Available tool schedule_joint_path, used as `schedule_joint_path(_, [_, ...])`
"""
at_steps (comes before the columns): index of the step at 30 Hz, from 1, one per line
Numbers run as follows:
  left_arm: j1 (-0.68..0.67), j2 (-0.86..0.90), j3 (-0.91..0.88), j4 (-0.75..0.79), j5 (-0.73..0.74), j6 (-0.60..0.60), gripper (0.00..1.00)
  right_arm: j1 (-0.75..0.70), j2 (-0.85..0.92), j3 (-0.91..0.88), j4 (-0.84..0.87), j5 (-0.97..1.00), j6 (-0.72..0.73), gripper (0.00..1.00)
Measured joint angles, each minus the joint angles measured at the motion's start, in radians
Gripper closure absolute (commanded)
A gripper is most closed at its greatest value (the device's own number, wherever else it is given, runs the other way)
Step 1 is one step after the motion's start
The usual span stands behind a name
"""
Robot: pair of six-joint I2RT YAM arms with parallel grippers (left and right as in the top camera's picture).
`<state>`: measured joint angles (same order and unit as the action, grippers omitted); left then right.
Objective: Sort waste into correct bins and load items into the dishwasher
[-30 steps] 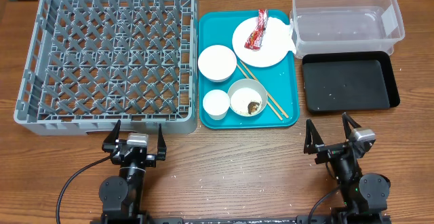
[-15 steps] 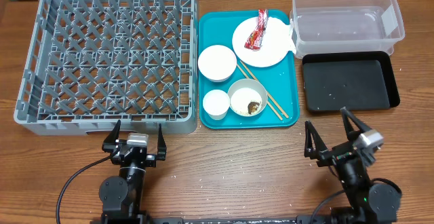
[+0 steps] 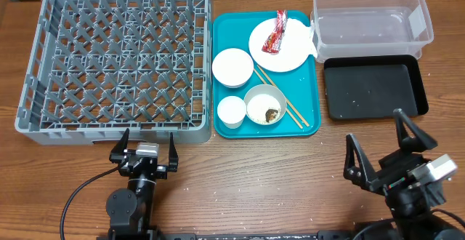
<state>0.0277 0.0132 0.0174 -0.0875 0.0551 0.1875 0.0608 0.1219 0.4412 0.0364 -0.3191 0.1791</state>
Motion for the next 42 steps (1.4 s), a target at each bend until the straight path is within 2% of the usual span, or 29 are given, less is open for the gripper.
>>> schedule_joint_path(8, [0.0,0.0,0.0,0.0,0.0,0.0,0.0,0.0,0.289,0.208,-0.026,-0.097,0.0,0.0])
schedule_joint_path(19, [0.0,0.0,0.0,0.0,0.0,0.0,0.0,0.036,0.905,0.783,-0.474,-0.138,0.004,0.0])
schedule_joint_path(26, [0.0,0.0,0.0,0.0,0.0,0.0,0.0,0.128,1.199,1.078,-0.623,-0.119,-0.004,0.0])
schedule_joint_path(31, [0.0,0.0,0.0,0.0,0.0,0.0,0.0,0.216,1.368,1.178,-0.684,-0.005,-0.007,0.0])
schedule_joint_path(42, [0.0,0.0,0.0,0.0,0.0,0.0,0.0,0.369,1.646,1.189,-0.788,0.346,-0.012,0.0])
